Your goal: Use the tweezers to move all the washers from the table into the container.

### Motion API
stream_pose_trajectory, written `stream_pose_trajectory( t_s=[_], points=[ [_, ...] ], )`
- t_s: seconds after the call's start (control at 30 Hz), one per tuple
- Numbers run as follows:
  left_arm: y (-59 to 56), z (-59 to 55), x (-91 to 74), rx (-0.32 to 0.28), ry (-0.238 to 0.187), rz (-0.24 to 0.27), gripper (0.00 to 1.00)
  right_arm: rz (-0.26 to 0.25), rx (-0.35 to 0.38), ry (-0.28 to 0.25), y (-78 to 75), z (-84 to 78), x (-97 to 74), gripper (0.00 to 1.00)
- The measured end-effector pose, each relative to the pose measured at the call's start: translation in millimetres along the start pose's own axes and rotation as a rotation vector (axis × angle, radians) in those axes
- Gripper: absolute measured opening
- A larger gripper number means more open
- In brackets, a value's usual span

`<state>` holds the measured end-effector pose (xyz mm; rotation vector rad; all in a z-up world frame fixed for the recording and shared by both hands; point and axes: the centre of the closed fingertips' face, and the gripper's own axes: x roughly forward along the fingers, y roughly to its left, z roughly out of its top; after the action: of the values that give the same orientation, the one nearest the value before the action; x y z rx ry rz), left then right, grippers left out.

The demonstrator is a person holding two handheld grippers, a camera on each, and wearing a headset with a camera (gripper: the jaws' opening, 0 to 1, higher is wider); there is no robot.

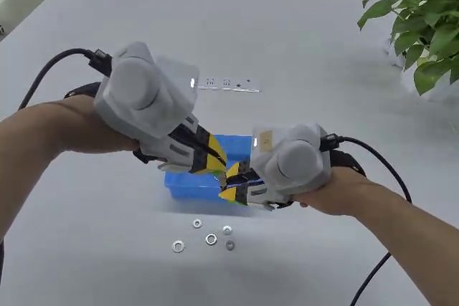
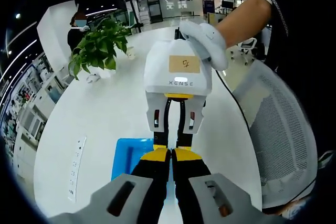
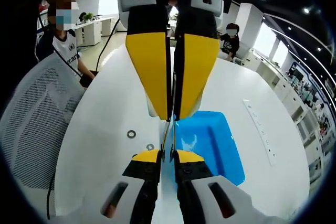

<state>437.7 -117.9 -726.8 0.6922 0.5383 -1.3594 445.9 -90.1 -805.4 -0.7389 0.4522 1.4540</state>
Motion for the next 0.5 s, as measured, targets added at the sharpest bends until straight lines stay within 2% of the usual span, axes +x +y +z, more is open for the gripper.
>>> stream_pose_trajectory(
  t_s=[0.5],
  points=[
    [-25.3,-12.2,17.6,-0.026,0.001,-0.040,0.06,0.025,0.032,0.009,32.2,-16.7,11.2,0.13]
  ],
)
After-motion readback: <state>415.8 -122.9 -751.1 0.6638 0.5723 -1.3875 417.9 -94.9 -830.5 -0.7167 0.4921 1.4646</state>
